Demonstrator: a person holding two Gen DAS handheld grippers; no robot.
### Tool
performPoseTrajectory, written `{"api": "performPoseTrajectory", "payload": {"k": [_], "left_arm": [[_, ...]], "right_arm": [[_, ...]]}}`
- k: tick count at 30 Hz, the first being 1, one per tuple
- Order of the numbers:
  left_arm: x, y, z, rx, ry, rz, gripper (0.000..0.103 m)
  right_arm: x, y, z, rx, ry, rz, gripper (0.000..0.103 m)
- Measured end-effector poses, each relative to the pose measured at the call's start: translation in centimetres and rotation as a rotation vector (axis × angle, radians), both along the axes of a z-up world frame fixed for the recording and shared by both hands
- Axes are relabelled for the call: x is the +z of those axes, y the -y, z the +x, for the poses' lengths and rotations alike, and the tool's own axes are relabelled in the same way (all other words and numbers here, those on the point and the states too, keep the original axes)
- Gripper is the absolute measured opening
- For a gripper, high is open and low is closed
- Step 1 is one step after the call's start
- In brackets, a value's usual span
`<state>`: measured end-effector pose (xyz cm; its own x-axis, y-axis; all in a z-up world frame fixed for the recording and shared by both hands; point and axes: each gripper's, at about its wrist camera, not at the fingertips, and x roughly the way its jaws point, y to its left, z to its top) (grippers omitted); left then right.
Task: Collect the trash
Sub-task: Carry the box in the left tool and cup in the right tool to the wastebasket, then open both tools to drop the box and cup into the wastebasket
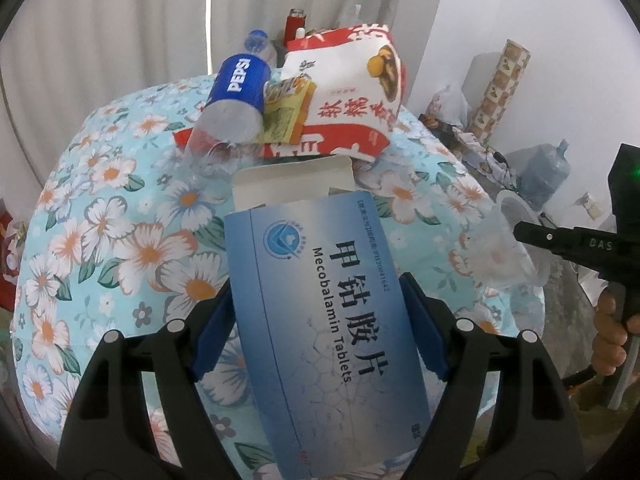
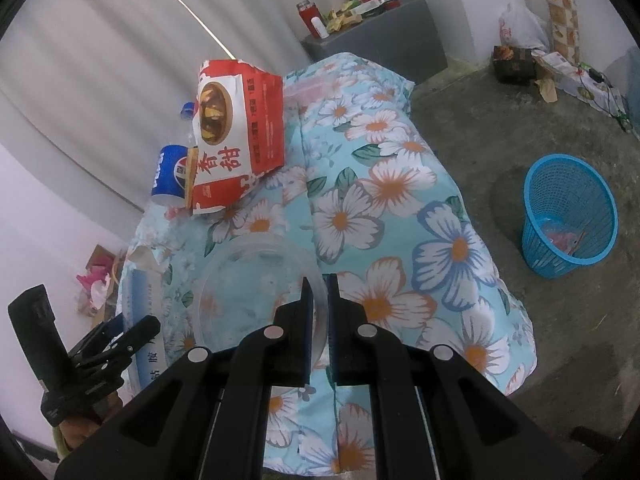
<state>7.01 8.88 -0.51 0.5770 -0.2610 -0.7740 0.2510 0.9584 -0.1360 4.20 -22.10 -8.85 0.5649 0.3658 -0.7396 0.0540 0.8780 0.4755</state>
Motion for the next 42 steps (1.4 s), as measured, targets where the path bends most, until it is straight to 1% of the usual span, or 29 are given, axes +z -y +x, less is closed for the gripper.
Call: {"api": "performPoseTrajectory", "payload": {"k": [17,20,24,26,29,30,32,33,35,36,37,38,40,42], "left_arm": [[2.5,2.5,-0.2,-0.065,0.056,-0.016,0.074],[3.1,3.8,0.0,-0.096,0.066,-0.021,0.074],[4.1,6.7,0.7,-0.168,0.088,-0.026,0.074],[4.6,8.9,1.3,-0.219,0.093,-0.036,0.074],[5.4,12.7,2.5,-0.301,0.095,-0.054,0.074],[5.7,14.0,3.0,-0.326,0.093,-0.06,0.074],[6.0,17.6,4.4,-0.389,0.08,-0.078,0.074],[6.1,19.5,5.1,-0.42,0.067,-0.088,0.074],[6.0,23.1,6.5,-0.476,0.04,-0.105,0.074],[5.8,24.7,7.0,-0.498,0.025,-0.106,0.074],[5.4,27.6,8.0,-0.539,-0.004,-0.11,0.074],[5.0,29.2,8.5,-0.559,-0.02,-0.111,0.074],[3.5,33.9,10.0,-0.606,-0.068,-0.088,0.074],[1.8,37.9,11.0,-0.638,-0.098,-0.056,0.074]], "right_arm": [[0.6,1.9,-0.8,-0.033,0.032,0.04,0.007],[0.8,2.9,-1.2,-0.05,0.044,0.05,0.007],[1.8,6.0,-1.9,-0.123,0.079,0.062,0.007],[2.0,7.7,-2.2,-0.167,0.09,0.065,0.007],[2.2,11.7,-3.1,-0.274,0.103,0.064,0.007],[2.1,13.9,-3.6,-0.329,0.104,0.068,0.007],[1.7,17.1,-4.3,-0.415,0.1,0.067,0.007],[1.5,18.2,-4.5,-0.441,0.096,0.066,0.007],[0.5,21.3,-4.9,-0.523,0.077,0.061,0.007],[-0.3,23.0,-4.9,-0.561,0.061,0.052,0.007],[-1.1,24.4,-4.9,-0.593,0.042,0.049,0.007],[-2.3,26.2,-4.7,-0.63,0.02,0.052,0.007],[-4.2,28.5,-4.1,-0.672,-0.02,0.056,0.007],[-6.2,30.6,-3.4,-0.703,-0.058,0.065,0.007]]}}
